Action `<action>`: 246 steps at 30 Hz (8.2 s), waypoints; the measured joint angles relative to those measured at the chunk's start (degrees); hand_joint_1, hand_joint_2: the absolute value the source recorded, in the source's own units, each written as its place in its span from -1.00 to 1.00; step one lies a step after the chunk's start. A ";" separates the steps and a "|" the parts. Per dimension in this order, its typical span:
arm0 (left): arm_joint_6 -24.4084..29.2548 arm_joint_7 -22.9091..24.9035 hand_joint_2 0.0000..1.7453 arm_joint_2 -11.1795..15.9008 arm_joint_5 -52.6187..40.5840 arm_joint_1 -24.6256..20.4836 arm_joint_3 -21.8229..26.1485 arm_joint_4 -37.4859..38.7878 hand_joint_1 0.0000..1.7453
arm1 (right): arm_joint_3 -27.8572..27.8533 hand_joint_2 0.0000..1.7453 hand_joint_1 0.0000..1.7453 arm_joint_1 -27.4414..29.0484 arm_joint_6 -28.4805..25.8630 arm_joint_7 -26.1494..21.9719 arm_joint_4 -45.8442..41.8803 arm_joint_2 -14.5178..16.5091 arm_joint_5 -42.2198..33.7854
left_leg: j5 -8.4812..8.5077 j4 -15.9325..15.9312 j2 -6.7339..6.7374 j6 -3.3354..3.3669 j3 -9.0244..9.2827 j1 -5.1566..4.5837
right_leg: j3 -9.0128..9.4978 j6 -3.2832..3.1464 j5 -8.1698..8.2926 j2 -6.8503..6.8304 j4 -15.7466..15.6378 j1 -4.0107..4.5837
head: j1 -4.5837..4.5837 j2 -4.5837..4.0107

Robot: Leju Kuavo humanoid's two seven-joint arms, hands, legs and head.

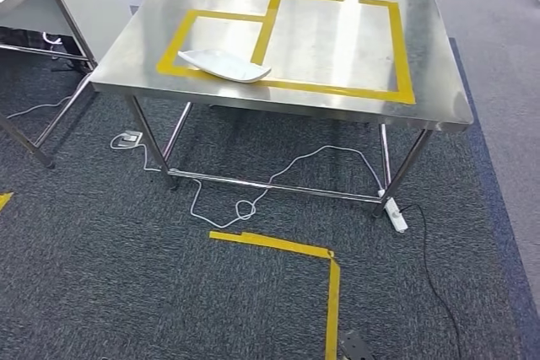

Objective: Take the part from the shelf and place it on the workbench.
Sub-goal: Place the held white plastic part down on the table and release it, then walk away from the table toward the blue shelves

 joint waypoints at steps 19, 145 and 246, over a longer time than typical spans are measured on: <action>1.86 6.48 -1.00 -1.47 10.41 3.19 -3.01 1.30 -1.00 | -0.87 -1.00 -1.00 0.76 -0.66 -0.67 -0.03 -0.59 -1.08 | -4.73 12.29 -0.11 -1.86 -10.48 -0.77 | 8.62 -3.83 -2.11 -0.01 -5.02 1.14 | -0.31 -0.01; 0.87 -0.59 -1.00 -1.19 -4.24 -1.55 6.46 8.87 -1.00 | -10.73 -1.00 -1.00 2.49 -2.21 -5.43 0.92 -0.61 -15.49 | -0.70 -2.10 0.52 0.11 2.45 -1.96 | 2.47 -1.87 2.50 0.42 -3.08 0.64 | 0.20 -0.01; 0.99 1.22 -1.00 -1.24 0.74 -0.31 3.82 9.00 -1.00 | -16.84 -1.00 -1.00 4.81 -5.21 -6.39 -2.23 0.72 -14.28 | 0.09 3.48 -4.99 -1.88 -4.70 -0.49 | 5.74 -2.82 -2.91 3.75 -1.23 -0.03 | -0.06 -0.01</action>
